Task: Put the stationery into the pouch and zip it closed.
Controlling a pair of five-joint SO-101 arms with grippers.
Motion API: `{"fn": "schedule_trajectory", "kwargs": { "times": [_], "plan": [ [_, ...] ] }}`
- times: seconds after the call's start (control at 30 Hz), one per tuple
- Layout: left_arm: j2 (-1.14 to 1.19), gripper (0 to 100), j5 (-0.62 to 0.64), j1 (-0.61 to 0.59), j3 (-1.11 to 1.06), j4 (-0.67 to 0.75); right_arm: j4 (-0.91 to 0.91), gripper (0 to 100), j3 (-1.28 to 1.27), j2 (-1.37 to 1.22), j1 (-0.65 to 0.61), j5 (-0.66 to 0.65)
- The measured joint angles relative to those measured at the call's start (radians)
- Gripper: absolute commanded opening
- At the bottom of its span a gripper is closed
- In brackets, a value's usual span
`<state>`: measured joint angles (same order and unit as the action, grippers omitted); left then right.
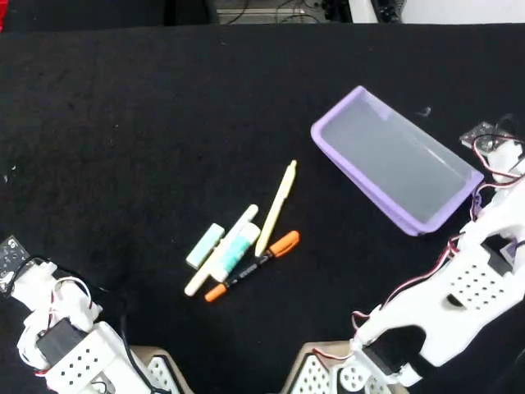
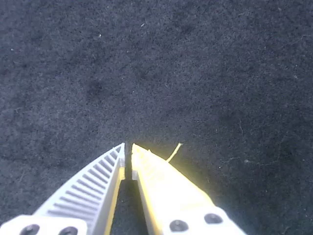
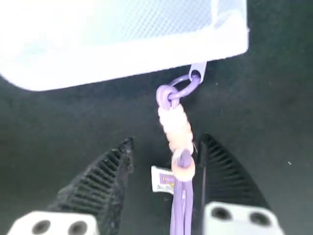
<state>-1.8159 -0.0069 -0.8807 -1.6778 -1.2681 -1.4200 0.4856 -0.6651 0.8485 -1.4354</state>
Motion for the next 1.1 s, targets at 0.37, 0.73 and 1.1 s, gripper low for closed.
{"fn": "schedule_trajectory", "kwargs": {
  "times": [0.37,0.73,1.1],
  "plan": [
    [0.000,3,0.000,0.000,0.000,0.000,0.144,8.7,0.000,-0.080,0.002,-0.002],
    [0.000,3,0.000,0.000,0.000,0.000,0.149,1.1,0.000,-0.080,0.002,-0.002],
    [0.000,3,0.000,0.000,0.000,0.000,0.003,1.1,0.456,-0.081,0.006,0.029]
  ]
}}
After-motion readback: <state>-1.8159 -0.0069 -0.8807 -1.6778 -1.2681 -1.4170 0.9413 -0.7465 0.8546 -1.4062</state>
